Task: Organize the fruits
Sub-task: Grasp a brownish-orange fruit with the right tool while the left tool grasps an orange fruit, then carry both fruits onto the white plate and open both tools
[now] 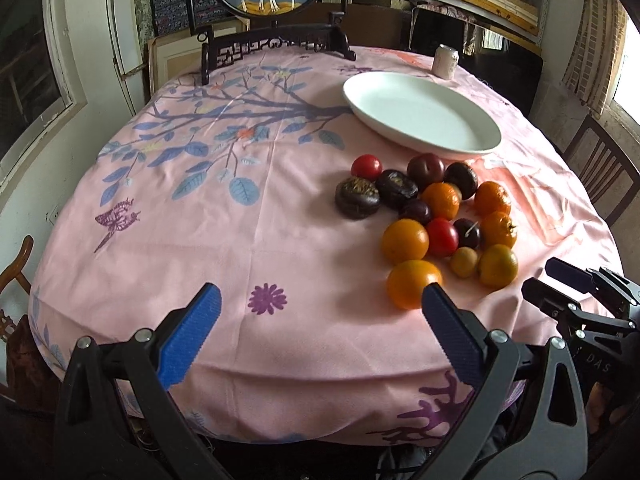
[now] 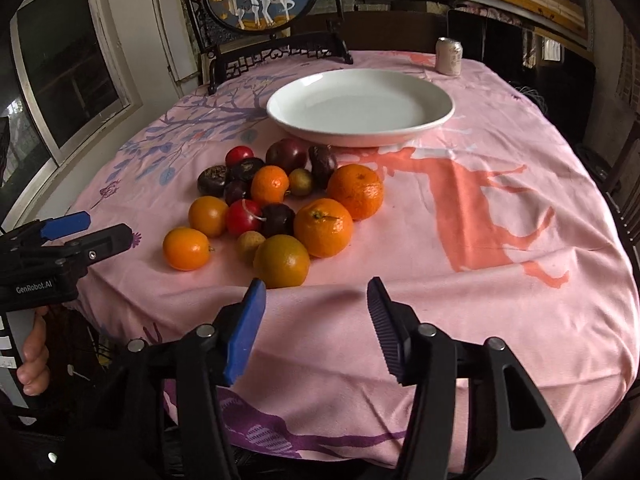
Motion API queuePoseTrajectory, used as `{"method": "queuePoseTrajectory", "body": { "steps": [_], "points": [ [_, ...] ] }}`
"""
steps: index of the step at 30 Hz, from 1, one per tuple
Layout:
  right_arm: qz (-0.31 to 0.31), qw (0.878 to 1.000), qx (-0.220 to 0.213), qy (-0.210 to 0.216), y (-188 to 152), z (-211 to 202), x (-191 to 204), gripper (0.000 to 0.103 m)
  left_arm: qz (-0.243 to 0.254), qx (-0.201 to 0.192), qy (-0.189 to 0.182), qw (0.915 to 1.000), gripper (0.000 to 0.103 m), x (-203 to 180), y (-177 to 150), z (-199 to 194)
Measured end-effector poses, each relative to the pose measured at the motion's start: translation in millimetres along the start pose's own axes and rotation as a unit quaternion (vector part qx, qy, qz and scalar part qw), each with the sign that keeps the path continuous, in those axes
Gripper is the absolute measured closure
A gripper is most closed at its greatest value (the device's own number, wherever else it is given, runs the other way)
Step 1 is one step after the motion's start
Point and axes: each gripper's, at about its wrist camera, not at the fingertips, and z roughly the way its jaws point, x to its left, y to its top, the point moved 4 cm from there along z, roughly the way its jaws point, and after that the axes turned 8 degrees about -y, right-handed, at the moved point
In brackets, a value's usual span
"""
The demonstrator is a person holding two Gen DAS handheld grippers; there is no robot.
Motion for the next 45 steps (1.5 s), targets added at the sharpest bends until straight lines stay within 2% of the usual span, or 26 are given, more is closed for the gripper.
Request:
{"method": "queuePoseTrajectory", "body": {
  "steps": [2,4,6,7,13,18,19,21,23,25,35,37,40,42,45],
  "points": [
    [0.000,1.000,0.009,0.020,1,7,8,0.048,0.000,0.008,0.002,1.0000,0.002,3,-2,6],
    [-0.008,1.000,0.011,0.014,5,16,14,0.048,-0.004,0.014,-0.004,0.9999,0.002,4,-2,11],
    [-0.011,1.000,0.020,0.015,8,29,17,0.064,-0.003,0.020,-0.015,0.9997,0.002,0,-2,16],
    [-0.006,0.999,0.025,0.025,8,34,17,0.067,-0.001,0.024,-0.018,0.9996,0.002,-3,-2,17],
    [0.000,1.000,0.016,0.021,5,22,8,0.067,0.021,0.033,-0.031,0.9988,0.002,-24,-1,27],
    [0.011,0.999,-0.012,-0.030,2,-3,-18,0.067,0.031,0.036,-0.034,0.9983,0.002,-39,4,37],
    [0.016,0.999,-0.014,-0.033,1,-5,-23,0.067,0.031,0.035,-0.036,0.9983,0.005,-41,6,40],
    [0.025,0.999,-0.015,-0.032,0,-6,-31,0.067,0.030,0.039,-0.045,0.9978,0.020,-44,8,45],
    [0.030,0.999,-0.016,-0.029,-1,-7,-35,0.067,0.027,0.055,-0.060,0.9963,0.051,-48,8,53],
    [0.031,0.999,-0.017,-0.027,-2,-8,-36,0.067,0.023,0.065,-0.073,0.9950,0.062,-51,7,59],
    [0.039,0.999,-0.018,-0.018,-2,-7,-41,0.067,0.018,0.036,-0.084,0.9957,0.063,-51,19,35],
    [0.038,0.999,-0.017,-0.007,4,-7,-41,0.067,0.023,0.032,-0.086,0.9955,0.063,-52,30,29],
    [0.026,0.999,-0.031,-0.001,23,-11,-42,0.067,0.037,0.012,-0.082,0.9959,0.063,-53,63,20],
    [0.019,0.999,-0.037,0.009,45,-10,-44,0.067,0.045,-0.003,-0.068,0.9967,0.063,-54,95,19],
    [0.004,0.999,-0.044,0.025,92,-1,-50,0.067,0.046,0.001,-0.071,0.9964,0.063,-57,152,35]
  ]
}}
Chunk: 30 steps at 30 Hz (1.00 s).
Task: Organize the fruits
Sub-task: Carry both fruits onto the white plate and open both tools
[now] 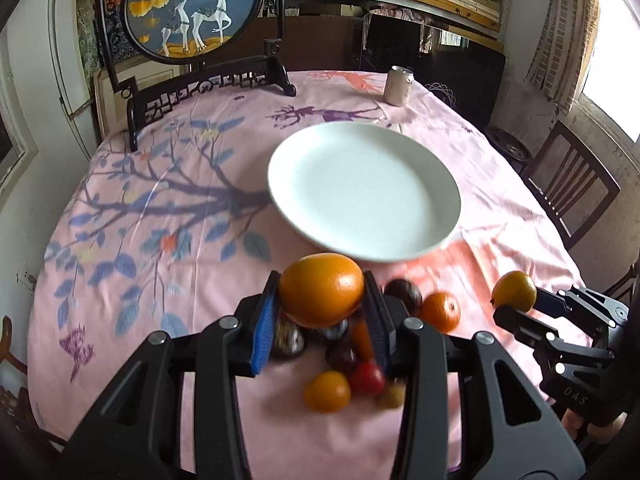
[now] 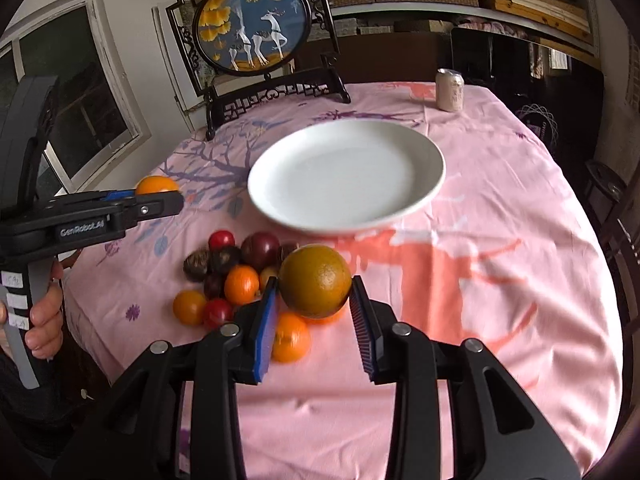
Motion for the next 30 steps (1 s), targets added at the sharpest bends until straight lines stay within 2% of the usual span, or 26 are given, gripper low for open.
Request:
{"method": "queuePoseTrajectory", "body": {
  "steps": [5,8,12,17,18,20,22,25,27,28,30],
  "points": [
    [-0.022,0.999,-0.011,-0.021,92,51,-23,0.067,-0.005,0.024,0.010,0.9996,0.062,8,87,66],
    [-0.033,0.999,0.026,-0.015,126,105,-34,0.067,-0.024,0.066,0.004,0.9975,0.062,15,115,123],
    [-0.037,0.995,0.088,-0.022,138,172,-47,0.068,-0.055,0.100,-0.007,0.9935,0.062,23,132,180],
    [-0.042,0.991,0.124,-0.028,139,212,-54,0.066,-0.059,0.122,-0.007,0.9908,0.061,23,139,213],
    [-0.044,0.991,0.125,-0.035,139,214,-54,0.065,-0.058,0.122,-0.006,0.9907,0.059,22,139,214],
    [-0.048,0.991,0.115,-0.052,141,206,-55,0.049,-0.062,0.115,-0.011,0.9914,0.042,24,140,205],
    [-0.048,0.993,0.088,-0.058,146,182,-54,0.046,-0.056,0.092,-0.012,0.9941,0.041,25,142,180],
    [-0.050,0.995,0.056,-0.067,141,129,-50,0.046,-0.044,0.044,-0.004,0.9980,0.032,27,133,124],
    [-0.053,0.995,0.038,-0.069,123,89,-40,0.045,-0.035,0.013,0.012,0.9992,0.025,27,112,83],
    [-0.058,0.996,0.028,-0.069,109,70,-33,0.042,-0.028,0.001,0.020,0.9994,0.021,26,98,66],
    [-0.059,0.996,0.009,-0.067,72,37,-19,0.034,-0.023,-0.018,0.027,0.9992,0.018,25,63,35]
  ]
}}
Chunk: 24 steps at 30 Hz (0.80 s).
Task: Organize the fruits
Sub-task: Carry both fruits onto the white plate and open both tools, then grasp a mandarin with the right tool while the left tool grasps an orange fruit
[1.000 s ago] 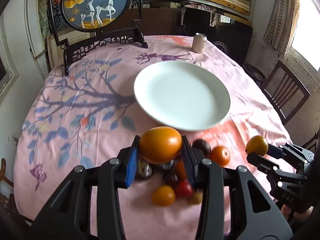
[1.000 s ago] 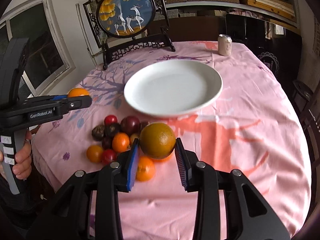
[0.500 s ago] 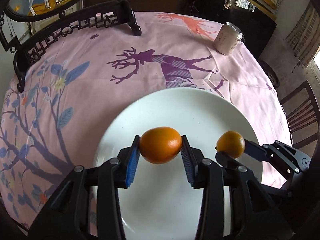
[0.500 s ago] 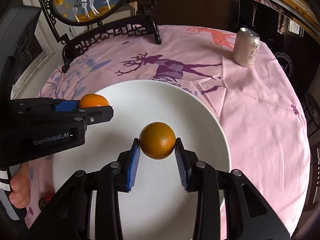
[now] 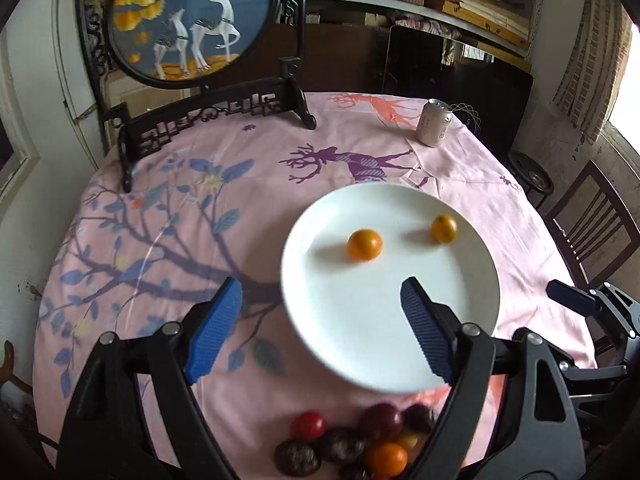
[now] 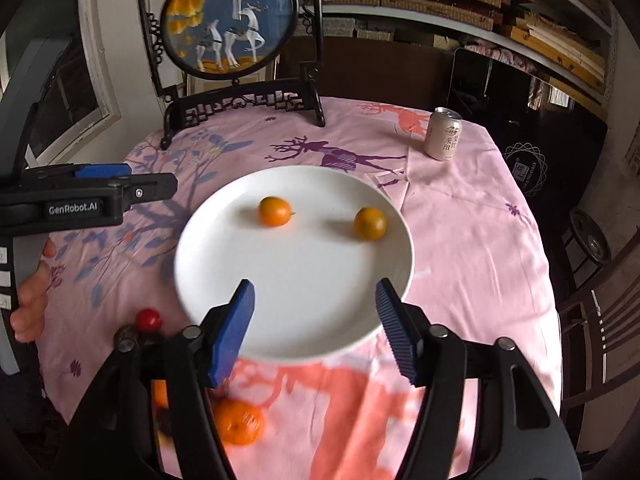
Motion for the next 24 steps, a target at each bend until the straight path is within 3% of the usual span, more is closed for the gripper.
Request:
{"method": "queuePoseTrajectory", "body": {
  "steps": [5,8,13,18,24],
  "points": [
    [0.021,1.000,-0.012,0.008,-86,-48,33,0.034,-0.030,-0.015,-0.034,0.9988,0.017,7,-95,-44],
    [0.033,0.999,-0.010,0.002,-104,-61,44,0.034,-0.032,-0.009,-0.015,0.9993,0.018,12,-130,-51],
    [0.026,0.999,0.012,0.018,-113,-54,63,0.034,-0.022,-0.006,0.016,0.9996,0.018,18,-156,-56],
    [0.030,0.998,0.046,0.019,-126,-27,70,0.034,-0.021,0.012,0.013,0.9996,0.017,20,-172,-56],
    [0.026,0.998,0.046,0.035,-125,-10,76,0.040,-0.015,0.028,0.010,0.9994,0.017,19,-183,-53]
  ]
}}
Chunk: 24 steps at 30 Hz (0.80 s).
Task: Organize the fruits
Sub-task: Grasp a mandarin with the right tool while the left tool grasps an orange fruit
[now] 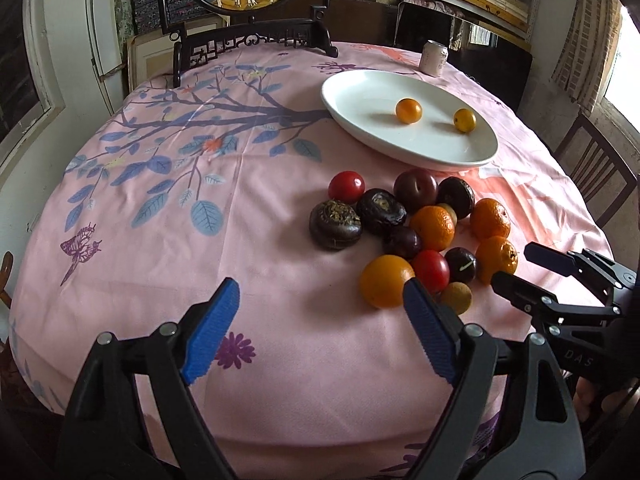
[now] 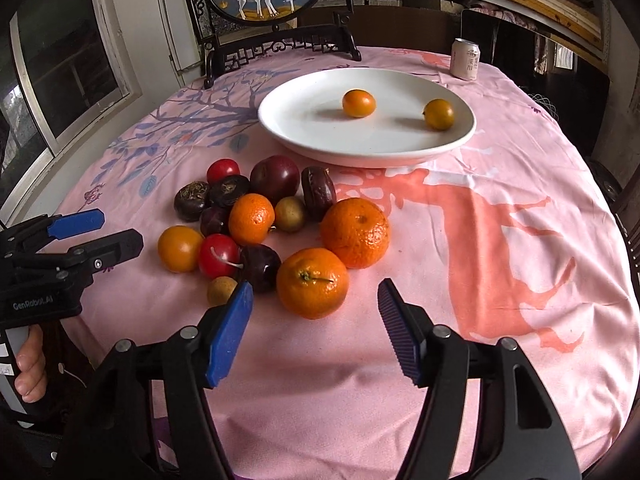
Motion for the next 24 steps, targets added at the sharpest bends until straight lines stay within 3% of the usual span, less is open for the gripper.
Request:
{"method": "queuePoseTrajectory", "body": {
  "steps": [1,2,8,13,15,16,18,19,24],
  "points": [
    [-0.001,1.000,0.005,0.000,0,5,0,0.047,0.002,0.003,0.000,1.0000,0.018,-1,-1,1],
    [-0.002,1.000,0.011,0.004,0,11,1,0.062,0.005,0.005,0.002,1.0000,0.017,-2,-2,2],
    [-0.003,1.000,-0.001,0.009,-3,-2,0,0.063,0.013,0.024,0.007,0.9996,0.018,-7,-10,11],
    [0.009,1.000,-0.008,-0.014,-10,-20,-14,0.062,0.024,0.038,-0.002,0.9990,0.018,-21,-11,26],
    [0.021,1.000,-0.006,-0.009,-13,-21,-20,0.062,0.023,0.042,0.005,0.9988,0.030,-21,-9,36],
    [0.025,1.000,-0.006,-0.009,-15,-22,-22,0.062,0.021,0.048,-0.006,0.9986,0.043,-23,-9,41],
    [0.031,0.999,-0.009,-0.011,-16,-24,-26,0.062,0.025,0.043,-0.008,0.9987,0.051,-26,-6,46],
    [0.034,0.999,-0.011,-0.012,-16,-26,-28,0.062,0.030,0.043,-0.014,0.9986,0.063,-28,-5,48],
    [0.041,0.999,-0.015,-0.014,-17,-30,-31,0.062,0.017,0.039,-0.046,0.9981,0.068,-26,-1,47]
  ]
}}
